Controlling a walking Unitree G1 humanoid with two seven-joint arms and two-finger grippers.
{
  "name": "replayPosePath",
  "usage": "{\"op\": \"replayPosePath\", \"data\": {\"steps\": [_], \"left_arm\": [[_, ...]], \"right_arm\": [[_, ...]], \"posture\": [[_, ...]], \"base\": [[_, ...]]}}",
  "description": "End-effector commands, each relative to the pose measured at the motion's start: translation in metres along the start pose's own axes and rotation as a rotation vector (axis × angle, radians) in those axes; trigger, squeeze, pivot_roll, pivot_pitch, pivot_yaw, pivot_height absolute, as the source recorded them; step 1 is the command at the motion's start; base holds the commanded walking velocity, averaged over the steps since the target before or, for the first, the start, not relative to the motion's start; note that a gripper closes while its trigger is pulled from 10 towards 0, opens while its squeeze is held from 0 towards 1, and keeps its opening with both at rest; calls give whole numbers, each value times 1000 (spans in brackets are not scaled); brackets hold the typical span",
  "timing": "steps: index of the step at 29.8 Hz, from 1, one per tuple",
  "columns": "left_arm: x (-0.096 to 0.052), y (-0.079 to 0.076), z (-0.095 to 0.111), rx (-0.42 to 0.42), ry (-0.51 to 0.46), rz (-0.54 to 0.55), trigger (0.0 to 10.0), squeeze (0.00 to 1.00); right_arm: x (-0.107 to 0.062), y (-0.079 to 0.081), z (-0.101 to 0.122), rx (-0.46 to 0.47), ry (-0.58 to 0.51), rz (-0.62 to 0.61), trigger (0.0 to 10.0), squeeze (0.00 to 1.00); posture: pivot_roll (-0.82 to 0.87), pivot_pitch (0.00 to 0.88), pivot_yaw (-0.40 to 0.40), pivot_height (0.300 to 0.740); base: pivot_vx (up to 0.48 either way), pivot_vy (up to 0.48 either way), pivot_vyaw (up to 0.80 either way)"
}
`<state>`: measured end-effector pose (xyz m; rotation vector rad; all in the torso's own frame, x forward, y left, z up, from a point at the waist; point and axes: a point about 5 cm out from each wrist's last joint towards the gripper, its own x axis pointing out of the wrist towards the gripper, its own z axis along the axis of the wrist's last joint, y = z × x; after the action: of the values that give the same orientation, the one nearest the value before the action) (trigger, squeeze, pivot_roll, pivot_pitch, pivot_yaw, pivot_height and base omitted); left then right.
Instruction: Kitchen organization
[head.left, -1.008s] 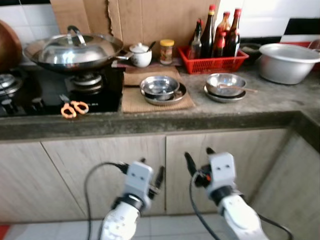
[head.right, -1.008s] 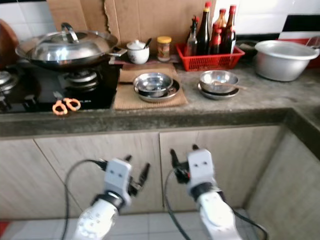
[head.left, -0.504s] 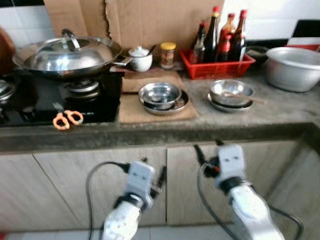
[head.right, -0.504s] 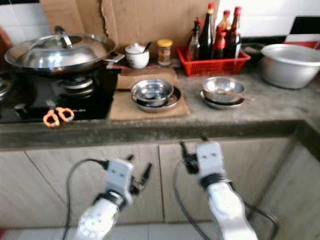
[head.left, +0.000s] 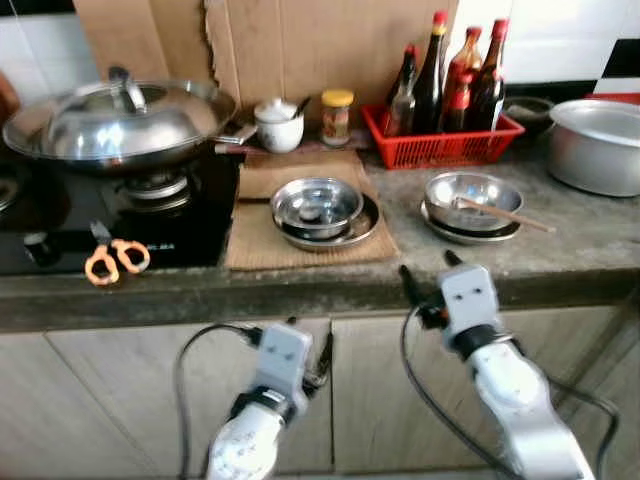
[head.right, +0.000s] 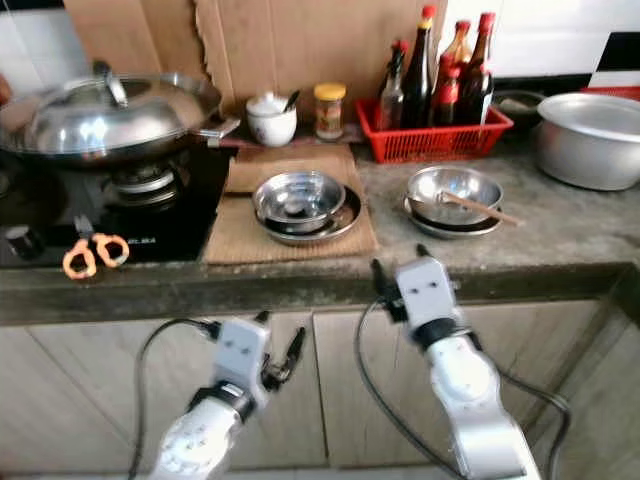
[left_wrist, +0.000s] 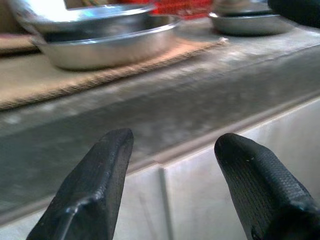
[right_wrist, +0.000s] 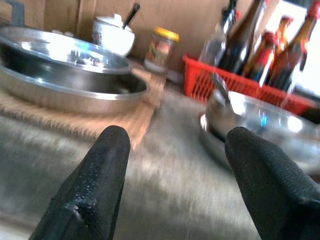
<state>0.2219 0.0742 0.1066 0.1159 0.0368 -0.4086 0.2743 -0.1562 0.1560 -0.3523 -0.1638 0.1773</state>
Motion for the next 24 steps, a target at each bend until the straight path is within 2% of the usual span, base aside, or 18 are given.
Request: {"op": "replayPosePath", "data": {"steps": [1, 8, 11, 14, 15, 16, 23, 24], "left_arm": [[-1, 8, -1, 13, 5, 17, 10000, 0], [0, 6, 0, 10, 2, 12, 10000, 0], [0, 4, 4, 17, -21, -1, 10000, 0], [-1, 3, 4, 6, -24, -4, 10000, 0], [-1, 2, 5, -5, -27, -6, 10000, 0], [-1, 2, 5, -5, -27, -6, 10000, 0], [-3, -1, 9, -19, -39, 2, 10000, 0], [-3, -1, 9, -19, -38, 2, 10000, 0]], "right_arm": [[6, 9, 10, -14, -57, 44, 10000, 0], [22, 5, 21, -130, -127, 107, 10000, 0], [38, 2, 30, -276, -184, 152, 10000, 0], [40, 0, 31, -303, -187, 156, 10000, 0], [45, -1, 32, -355, -197, 168, 10000, 0], [45, -1, 32, -355, -197, 168, 10000, 0], [64, -8, 36, -599, -244, 285, 10000, 0], [66, -8, 36, -605, -242, 286, 10000, 0]], "posture": [[115, 0, -21, 740], [113, 0, -27, 740], [115, 0, -32, 740], [119, 0, -37, 740], [122, 0, -37, 740], [122, 0, -37, 740], [129, 24, -65, 740], [129, 24, -65, 740]], "base": [[0, 0, 0], [0, 0, 0], [0, 0, 0], [0, 0, 0], [0, 0, 0], [0, 0, 0], [0, 0, 0], [0, 0, 0]]}}
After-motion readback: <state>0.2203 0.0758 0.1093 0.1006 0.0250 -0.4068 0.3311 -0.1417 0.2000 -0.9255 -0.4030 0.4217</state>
